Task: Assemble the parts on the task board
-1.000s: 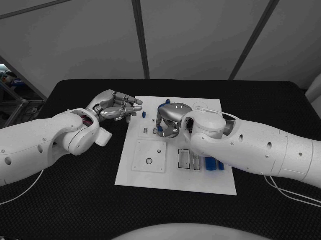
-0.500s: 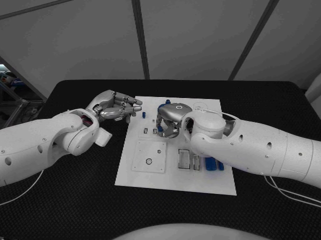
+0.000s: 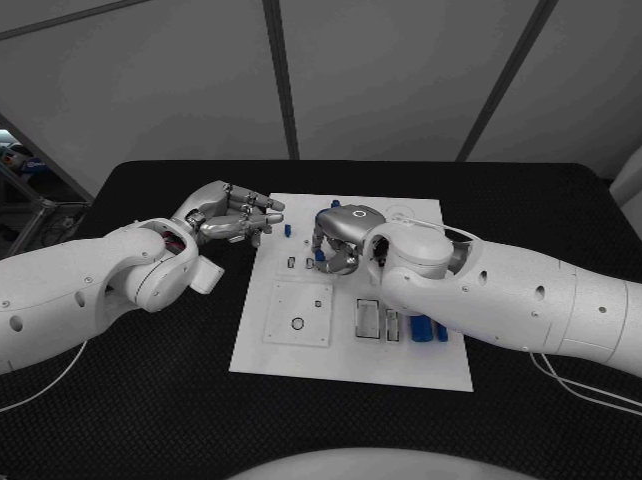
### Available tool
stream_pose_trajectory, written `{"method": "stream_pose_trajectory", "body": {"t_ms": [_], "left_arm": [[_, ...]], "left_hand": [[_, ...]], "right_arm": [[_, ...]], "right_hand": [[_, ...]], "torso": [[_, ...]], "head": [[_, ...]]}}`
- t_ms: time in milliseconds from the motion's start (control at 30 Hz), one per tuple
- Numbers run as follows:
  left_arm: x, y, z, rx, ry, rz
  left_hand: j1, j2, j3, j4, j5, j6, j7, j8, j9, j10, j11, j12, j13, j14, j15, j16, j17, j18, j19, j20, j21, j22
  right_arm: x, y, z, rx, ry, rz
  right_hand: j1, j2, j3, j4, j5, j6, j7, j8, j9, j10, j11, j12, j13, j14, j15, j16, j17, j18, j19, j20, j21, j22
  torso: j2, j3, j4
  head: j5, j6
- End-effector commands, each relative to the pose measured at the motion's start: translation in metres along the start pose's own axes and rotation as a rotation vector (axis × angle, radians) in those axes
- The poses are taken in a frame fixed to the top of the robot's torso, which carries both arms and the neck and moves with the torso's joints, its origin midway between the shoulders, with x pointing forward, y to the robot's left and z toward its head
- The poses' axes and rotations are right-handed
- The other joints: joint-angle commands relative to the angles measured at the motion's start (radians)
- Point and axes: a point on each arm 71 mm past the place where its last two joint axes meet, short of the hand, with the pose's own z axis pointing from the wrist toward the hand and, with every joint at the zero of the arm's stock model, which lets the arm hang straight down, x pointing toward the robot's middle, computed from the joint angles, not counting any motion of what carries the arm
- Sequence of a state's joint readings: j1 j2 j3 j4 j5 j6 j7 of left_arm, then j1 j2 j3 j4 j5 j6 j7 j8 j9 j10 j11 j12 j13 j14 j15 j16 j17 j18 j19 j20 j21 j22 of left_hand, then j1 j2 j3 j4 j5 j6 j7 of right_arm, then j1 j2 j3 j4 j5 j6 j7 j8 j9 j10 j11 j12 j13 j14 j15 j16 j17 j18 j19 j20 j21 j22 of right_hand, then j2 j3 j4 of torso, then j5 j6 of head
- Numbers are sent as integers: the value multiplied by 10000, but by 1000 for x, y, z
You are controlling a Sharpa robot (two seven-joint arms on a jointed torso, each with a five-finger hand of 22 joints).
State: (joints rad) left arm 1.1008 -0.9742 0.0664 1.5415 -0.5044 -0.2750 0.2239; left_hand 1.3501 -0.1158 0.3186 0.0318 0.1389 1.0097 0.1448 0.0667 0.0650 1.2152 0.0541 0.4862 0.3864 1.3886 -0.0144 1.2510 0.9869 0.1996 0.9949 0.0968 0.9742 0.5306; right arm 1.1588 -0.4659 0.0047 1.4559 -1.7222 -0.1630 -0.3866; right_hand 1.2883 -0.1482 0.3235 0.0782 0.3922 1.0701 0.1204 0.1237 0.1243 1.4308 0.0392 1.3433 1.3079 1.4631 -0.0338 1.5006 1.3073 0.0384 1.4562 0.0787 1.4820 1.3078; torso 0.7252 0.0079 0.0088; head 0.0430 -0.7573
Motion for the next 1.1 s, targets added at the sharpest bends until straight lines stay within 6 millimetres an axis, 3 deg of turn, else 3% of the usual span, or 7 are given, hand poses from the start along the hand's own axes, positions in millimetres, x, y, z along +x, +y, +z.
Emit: {"method": "stream_pose_trajectory", "body": {"t_ms": [33, 600, 1100], "left_arm": [[1, -2, 1, 57, 83, -54], [1, -1, 1, 58, 99, -60], [1, -1, 1, 67, 105, -60]], "left_hand": [[-10, -42, 56, -17, -8, 39, 32, -25, 3, -11, 15, -51, -13, 20, 32, 55, 9, -173, -65, 13, 56, 15], [-10, -42, 56, -17, -8, 39, 32, -25, 3, -11, 15, -51, -13, 20, 32, 55, 9, -173, -65, 13, 56, 15], [-10, -42, 56, -17, -8, 39, 32, -25, 3, -11, 15, -51, -13, 20, 32, 55, 9, -173, -65, 13, 56, 15]], "right_arm": [[-5, 2, -1, -196, -586, 253], [-8, -3, -4, -468, -1404, 1028], [6, -8, -12, -714, -2262, 1875]], "right_hand": [[46, 29, 50, -31, -65, 56, 5, 51, 10, -50, -22, -50, 507, 812, 30, -6, 1543, 16, -7, 35, -14, 1056], [65, 16, 54, -50, -94, 62, -3, 51, 17, -148, -32, -208, 372, 821, 21, 15, 1577, 11, 9, 25, -4, 1076], [112, 53, 92, -81, -33, 145, -36, 86, 41, -57, -60, -97, 472, 842, -1, 59, 1642, -13, 88, 7, 55, 1176]], "torso": [[-1, -1, 0], [2, 5, 1], [-3, 3, -3]], "head": [[0, -1], [24, -18], [56, -37]]}}
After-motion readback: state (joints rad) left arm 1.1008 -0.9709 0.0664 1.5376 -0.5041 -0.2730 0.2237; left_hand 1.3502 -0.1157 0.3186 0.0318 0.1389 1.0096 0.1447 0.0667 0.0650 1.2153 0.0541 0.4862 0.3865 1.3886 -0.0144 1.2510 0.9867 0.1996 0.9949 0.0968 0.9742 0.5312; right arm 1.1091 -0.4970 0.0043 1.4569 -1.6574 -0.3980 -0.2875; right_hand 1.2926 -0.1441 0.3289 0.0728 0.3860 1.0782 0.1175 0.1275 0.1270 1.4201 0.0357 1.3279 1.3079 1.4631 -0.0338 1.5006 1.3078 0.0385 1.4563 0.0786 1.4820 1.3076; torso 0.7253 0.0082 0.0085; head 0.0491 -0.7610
